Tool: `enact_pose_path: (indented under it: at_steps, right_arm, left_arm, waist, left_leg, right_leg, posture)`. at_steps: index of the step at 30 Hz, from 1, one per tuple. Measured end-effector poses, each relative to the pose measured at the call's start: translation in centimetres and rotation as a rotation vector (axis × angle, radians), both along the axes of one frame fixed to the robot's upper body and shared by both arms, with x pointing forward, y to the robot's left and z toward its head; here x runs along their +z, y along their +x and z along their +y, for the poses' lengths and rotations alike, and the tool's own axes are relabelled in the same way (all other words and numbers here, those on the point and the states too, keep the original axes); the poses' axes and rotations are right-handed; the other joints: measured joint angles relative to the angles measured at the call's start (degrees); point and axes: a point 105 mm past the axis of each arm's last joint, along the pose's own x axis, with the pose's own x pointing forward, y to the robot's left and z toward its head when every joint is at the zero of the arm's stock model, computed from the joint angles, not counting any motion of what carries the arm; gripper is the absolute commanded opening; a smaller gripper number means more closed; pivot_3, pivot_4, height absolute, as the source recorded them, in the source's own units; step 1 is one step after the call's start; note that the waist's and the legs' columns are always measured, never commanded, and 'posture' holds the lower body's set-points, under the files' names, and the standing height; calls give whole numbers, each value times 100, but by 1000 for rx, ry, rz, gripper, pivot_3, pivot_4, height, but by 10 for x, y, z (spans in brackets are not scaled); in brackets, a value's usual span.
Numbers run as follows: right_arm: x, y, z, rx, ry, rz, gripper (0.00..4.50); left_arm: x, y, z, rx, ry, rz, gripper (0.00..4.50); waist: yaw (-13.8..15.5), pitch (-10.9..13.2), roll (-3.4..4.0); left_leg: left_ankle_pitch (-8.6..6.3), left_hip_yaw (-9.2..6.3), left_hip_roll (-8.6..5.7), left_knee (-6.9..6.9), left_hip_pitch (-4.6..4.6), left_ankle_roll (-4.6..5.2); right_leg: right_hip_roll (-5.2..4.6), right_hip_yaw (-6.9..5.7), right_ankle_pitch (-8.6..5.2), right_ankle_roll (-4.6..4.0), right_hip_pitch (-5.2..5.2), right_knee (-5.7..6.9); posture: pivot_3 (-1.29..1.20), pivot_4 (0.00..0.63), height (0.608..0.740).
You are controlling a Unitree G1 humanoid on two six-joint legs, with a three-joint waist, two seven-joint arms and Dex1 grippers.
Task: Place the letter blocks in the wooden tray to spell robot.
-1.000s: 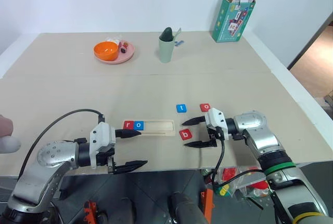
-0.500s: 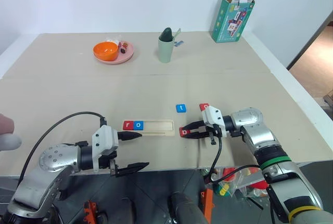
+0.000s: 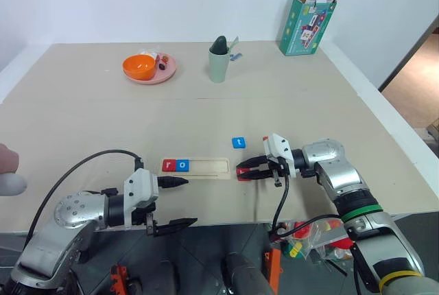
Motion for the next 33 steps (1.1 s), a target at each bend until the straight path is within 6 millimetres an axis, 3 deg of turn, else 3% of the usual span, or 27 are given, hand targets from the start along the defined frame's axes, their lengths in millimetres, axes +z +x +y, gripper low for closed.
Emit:
enact_pose_path:
  at_steps: [2,10,15,26,27,33]
  right_arm:
    - [0,0,-3,-1,-10,10,1820]
    - [7,-3,-7,-16,-4,64,4493]
    - [10,0,-5,-21,6,7,4493]
    - [-9,5,-12,-73,2,47,4493]
    - [-11,5,-12,-75,1,53,4239]
    - [-13,3,-7,-50,7,57,4239]
  left_arm:
    - [0,0,0,0,3,-1,4500]
    - [-1,-1,1,-3,15,2,4500]
    - [-1,-1,-2,-15,16,1,4500]
    - [0,0,-4,-27,23,-11,4500]
    - [-1,0,-4,-27,24,-11,4500]
    - [-2,-1,-5,-31,26,-8,4500]
  waist:
    - [0,0,0]
    - [-1,1,1]
    - [-1,1,1]
    - [-2,1,1]
    - [-1,1,1]
    - [-4,1,1]
  left_leg:
    - [0,0,0,0,0,0]
    - [0,-1,0,-3,-1,0]
    - [0,0,0,-3,-2,0]
    - [0,0,0,-7,-3,0]
    - [0,0,0,-8,-3,0]
    - [0,0,0,-8,-2,0]
  right_leg:
    - [0,0,0,0,0,0]
    - [0,0,-1,-1,-3,0]
    - [0,0,-1,-1,-4,-2]
    - [0,0,-2,-1,-4,-3]
    - [0,0,-1,-2,-4,-3]
    - [1,0,-1,-2,-4,-3]
  posture:
    - [0,150,740]
    - [0,150,740]
    - [0,150,740]
    - [0,150,740]
    - [0,150,740]
    - [0,150,740]
